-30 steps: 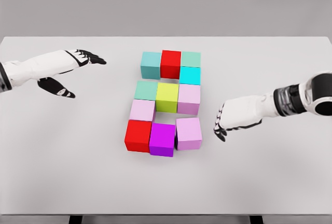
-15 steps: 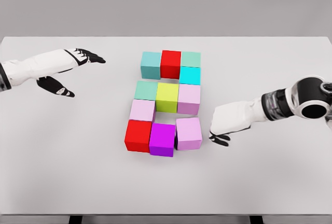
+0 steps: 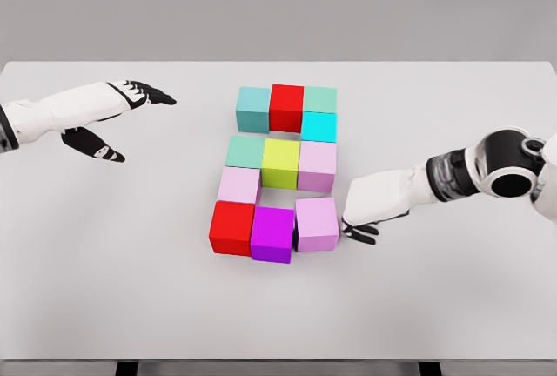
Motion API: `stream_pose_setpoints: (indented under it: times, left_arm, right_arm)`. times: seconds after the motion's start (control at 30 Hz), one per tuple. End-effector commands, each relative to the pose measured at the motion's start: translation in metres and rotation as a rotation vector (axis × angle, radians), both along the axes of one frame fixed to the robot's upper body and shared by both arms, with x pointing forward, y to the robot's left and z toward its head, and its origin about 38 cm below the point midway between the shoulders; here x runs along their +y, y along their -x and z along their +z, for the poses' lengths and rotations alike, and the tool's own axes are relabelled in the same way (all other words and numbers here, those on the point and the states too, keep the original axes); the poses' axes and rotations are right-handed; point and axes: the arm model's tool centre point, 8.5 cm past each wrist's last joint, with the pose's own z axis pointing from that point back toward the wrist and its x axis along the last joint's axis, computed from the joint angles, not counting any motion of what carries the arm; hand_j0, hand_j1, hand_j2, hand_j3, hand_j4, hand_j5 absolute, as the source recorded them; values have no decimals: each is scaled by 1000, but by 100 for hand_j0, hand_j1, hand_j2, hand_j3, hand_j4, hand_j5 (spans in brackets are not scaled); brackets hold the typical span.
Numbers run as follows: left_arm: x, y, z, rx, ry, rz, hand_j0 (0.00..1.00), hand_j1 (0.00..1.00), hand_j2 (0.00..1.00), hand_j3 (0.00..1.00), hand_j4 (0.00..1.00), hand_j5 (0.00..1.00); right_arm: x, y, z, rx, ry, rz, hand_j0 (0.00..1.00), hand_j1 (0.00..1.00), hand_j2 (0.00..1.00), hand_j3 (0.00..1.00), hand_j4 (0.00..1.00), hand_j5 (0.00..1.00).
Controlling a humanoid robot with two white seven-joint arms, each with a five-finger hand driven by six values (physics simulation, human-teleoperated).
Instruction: Assemble the squares on the desktop into the number 2
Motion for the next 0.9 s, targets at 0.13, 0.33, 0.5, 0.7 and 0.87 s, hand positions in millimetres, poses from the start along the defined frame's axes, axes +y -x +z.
stream_pose_setpoints:
  times: [0.13,0.33,0.5,0.7,0.87]
  left_arm:
    - [3,-2,-1,6,7,12,100,100,100,100,100,100]
    - [4,-3,-2,8,7,19,100,100,100,100,100,100]
    - [1,-4,-3,9,14,17,100,100,100,100,100,100]
    - [0,-6,-6,14,21,21,100,100,100,100,100,100]
    - [0,-6,-6,14,21,21,100,100,100,100,100,100]
  right_arm:
    - [1,1,-1,5,-4,0,12,12,12,12,12,12]
    - [2,1,-2,9,-5,1,12,12,12,12,12,12]
    - [3,2,-3,13,-7,3,12,12,12,12,12,12]
    - [5,4,-3,16,-11,8,12,12,12,12,12,12]
    - [8,5,-5,20,-15,16,12,12,12,12,12,12]
